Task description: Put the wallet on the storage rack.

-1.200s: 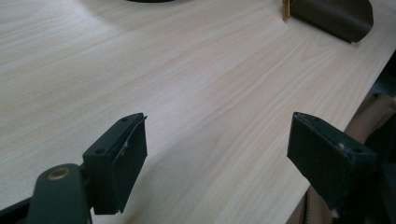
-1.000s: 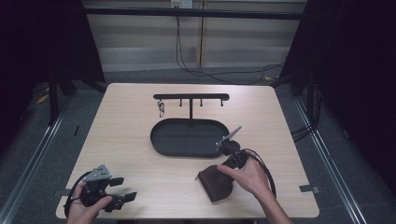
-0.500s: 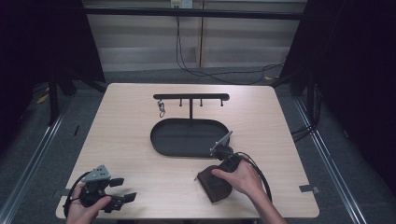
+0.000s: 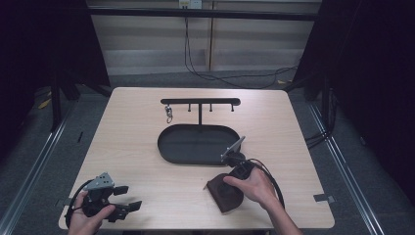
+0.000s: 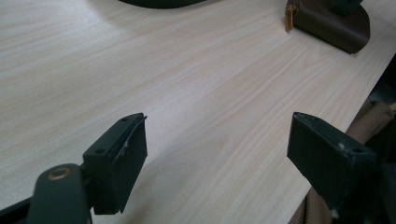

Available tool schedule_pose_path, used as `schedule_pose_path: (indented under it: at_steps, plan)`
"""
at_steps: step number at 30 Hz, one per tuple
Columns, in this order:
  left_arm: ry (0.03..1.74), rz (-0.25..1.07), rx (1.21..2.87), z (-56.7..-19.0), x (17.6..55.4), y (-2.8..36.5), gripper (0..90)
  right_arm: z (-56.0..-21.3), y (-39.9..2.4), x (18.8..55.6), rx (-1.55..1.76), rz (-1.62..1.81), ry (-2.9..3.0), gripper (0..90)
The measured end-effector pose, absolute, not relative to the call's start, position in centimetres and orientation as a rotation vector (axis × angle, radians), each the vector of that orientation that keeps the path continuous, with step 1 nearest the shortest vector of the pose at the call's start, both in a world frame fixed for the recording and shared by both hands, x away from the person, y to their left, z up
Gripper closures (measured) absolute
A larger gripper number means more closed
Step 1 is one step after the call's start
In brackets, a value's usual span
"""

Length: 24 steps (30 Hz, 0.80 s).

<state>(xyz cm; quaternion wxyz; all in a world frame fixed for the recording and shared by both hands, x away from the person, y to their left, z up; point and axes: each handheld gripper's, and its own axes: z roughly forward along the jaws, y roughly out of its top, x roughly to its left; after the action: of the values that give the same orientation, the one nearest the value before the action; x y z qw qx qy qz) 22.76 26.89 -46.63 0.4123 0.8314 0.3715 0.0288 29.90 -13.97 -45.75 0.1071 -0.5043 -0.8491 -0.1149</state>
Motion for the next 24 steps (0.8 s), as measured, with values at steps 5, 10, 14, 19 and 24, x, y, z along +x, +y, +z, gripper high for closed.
schedule_pose_path:
  at_steps: [5, 10, 14, 19, 24]
  plan:
    - [0.938, 0.075, 2.096, -46.7, 22.8, 26.9, 19.9, -45.3, -15.1, 30.0, -1.507, -0.390, -2.466, 50.8]
    - [0.944, 0.054, 2.087, -46.7, 22.9, 26.9, 19.9, -45.0, -15.1, 30.0, -1.507, -0.398, -2.479, 57.2]
    - [0.923, 0.043, 2.080, -46.7, 22.8, 26.7, 19.8, -44.4, -15.2, 29.6, -1.499, -0.404, -2.511, 60.1]
    - [0.921, 0.050, 2.082, -46.7, 22.8, 26.7, 19.5, -43.7, -15.3, 29.2, -1.506, -0.405, -2.540, 66.0]
    - [0.930, 0.048, 2.088, -46.8, 22.9, 26.7, 19.3, -42.8, -15.5, 29.2, -1.509, -0.409, -2.541, 71.5]
